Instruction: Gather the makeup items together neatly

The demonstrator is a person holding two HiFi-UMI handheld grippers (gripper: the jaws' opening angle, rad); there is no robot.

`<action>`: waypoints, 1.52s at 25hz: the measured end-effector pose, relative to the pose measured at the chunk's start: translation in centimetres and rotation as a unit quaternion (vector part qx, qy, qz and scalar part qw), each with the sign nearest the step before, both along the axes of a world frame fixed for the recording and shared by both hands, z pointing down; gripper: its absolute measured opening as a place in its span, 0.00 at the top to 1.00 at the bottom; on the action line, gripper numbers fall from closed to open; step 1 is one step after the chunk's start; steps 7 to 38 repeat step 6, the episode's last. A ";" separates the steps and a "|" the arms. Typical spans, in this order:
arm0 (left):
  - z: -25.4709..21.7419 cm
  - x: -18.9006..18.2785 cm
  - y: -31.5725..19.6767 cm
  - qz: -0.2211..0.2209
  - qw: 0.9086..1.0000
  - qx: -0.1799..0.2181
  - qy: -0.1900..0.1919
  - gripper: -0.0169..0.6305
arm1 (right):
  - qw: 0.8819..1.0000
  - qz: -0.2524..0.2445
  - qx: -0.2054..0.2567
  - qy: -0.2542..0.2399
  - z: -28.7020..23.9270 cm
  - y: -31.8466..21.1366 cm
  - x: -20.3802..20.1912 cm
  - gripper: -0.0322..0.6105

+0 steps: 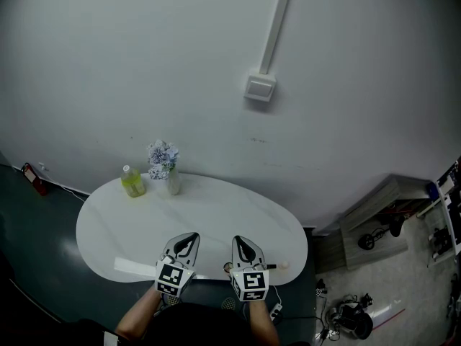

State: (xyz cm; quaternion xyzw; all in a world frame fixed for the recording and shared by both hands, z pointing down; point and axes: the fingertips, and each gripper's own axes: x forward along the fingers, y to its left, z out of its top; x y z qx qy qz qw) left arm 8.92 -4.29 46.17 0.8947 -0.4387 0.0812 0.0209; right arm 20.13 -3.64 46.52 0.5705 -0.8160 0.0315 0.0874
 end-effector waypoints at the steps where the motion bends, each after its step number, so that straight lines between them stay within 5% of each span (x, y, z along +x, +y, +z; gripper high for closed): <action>1: 0.0 0.0 0.1 0.001 1.000 0.000 -0.001 0.95 | 1.000 0.000 -0.001 -0.001 0.0 0.1 0.0 0.90; 38: 0.0 0.1 0.2 0.002 1.000 -0.001 -0.003 0.95 | 1.000 0.000 -0.001 -0.002 -0.1 0.2 0.1 0.90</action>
